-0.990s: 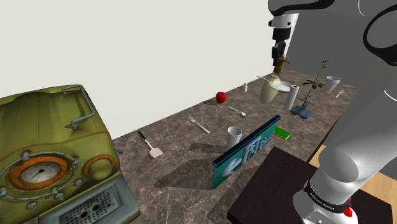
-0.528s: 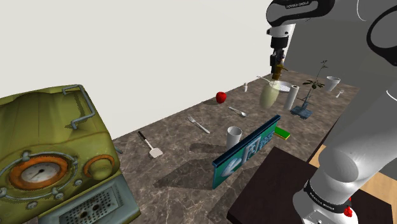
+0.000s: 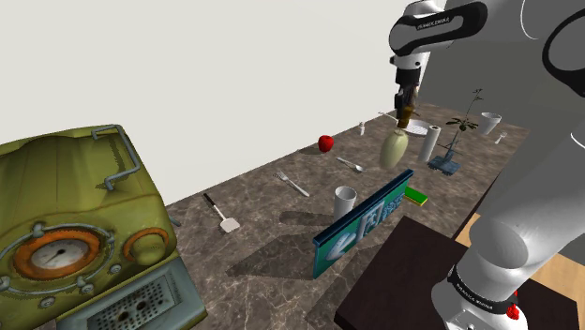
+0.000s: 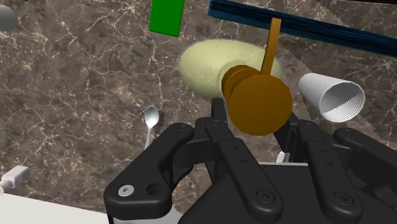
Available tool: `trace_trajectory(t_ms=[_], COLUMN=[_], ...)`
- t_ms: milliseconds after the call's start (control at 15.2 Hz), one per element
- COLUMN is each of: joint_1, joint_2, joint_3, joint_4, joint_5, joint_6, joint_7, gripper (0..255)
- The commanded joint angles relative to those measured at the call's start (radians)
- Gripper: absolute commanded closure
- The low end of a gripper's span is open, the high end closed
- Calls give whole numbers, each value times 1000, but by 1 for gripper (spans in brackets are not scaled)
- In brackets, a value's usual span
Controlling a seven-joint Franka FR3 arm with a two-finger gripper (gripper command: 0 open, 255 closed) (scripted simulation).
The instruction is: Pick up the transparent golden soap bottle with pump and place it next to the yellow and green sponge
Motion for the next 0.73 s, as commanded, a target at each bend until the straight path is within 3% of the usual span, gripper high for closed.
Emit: trace_trajectory(t_ms=[0, 660], joint_1=[-1, -3], joint_2=[4, 23], joint_3=[-1, -6], joint_4=[-21, -135], joint_5=[0, -1], joint_6=[26, 158], joint_7=[1, 11], gripper=[255, 255])
